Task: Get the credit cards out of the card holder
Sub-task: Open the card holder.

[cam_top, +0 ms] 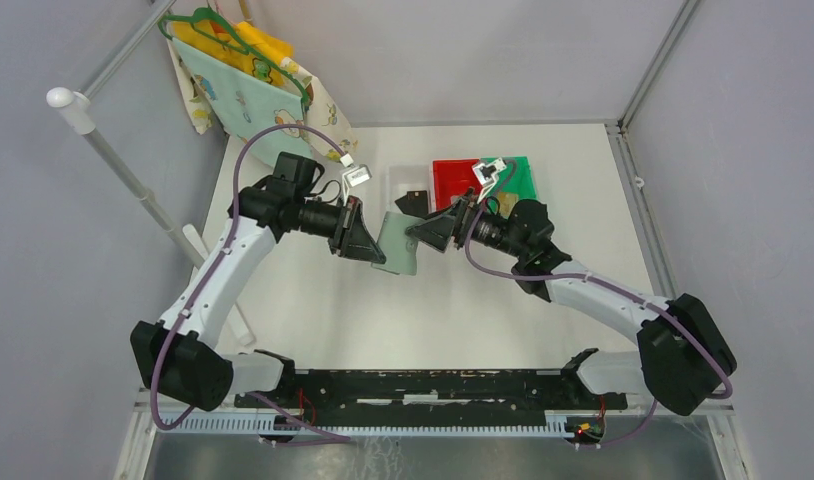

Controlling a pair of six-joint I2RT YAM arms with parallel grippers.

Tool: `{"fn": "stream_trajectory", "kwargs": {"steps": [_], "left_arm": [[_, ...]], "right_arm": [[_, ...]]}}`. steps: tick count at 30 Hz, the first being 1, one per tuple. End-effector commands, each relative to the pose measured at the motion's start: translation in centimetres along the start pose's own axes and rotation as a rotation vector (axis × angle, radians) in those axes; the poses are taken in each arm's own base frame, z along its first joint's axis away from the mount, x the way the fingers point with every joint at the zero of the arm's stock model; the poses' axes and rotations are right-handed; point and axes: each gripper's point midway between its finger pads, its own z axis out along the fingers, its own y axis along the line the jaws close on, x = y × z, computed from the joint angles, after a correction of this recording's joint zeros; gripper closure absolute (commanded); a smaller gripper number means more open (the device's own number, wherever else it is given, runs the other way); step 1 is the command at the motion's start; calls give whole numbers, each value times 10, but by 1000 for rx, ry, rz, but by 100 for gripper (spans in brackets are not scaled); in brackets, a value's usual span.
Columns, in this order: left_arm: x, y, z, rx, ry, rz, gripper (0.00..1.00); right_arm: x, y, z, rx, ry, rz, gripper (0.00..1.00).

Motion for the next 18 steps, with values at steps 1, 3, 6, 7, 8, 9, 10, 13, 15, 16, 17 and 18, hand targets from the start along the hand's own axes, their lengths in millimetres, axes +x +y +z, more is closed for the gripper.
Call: {"fn": "stream_trajectory", "kwargs": {"steps": [1,3,6,7,8,9,10,13,15,16,17,18], "left_arm": [[-13,-33,-8,127,-35,137,91],[-12,-37,-9,145,-34,137,91],[-13,-49,-13,191,-34,159,91],[-13,-52,-14,200,-35,167,91],[-14,-55,-15,209,-37,170,91],[-14,-57,-16,215,-40,172,92],[-15,-59,-17,222,-42,176,92],[-17,-65,-19,240,-48,185,92],[-17,-68,-20,249,-52,189,92],[-17,-69,-20,251,-51,188,92],[-16,-69,-20,252,-49,187,92],[-15,-68,-20,249,-46,190,90]], "right_arm": [[-6,61,-7,-307,21,-4,2],[-8,66,-6,-346,14,33,2],[-11,76,-9,-410,-12,71,3],[-11,78,-10,-424,-15,88,6],[-10,80,-11,-438,-16,96,8],[-9,81,-12,-444,-14,100,11],[-7,82,-12,-446,-10,102,13],[-5,82,-14,-448,-10,108,20],[-8,87,-15,-461,-20,110,25],[-10,90,-16,-472,-27,112,28],[-12,93,-17,-483,-31,112,33],[-15,96,-18,-495,-38,112,37]]}}
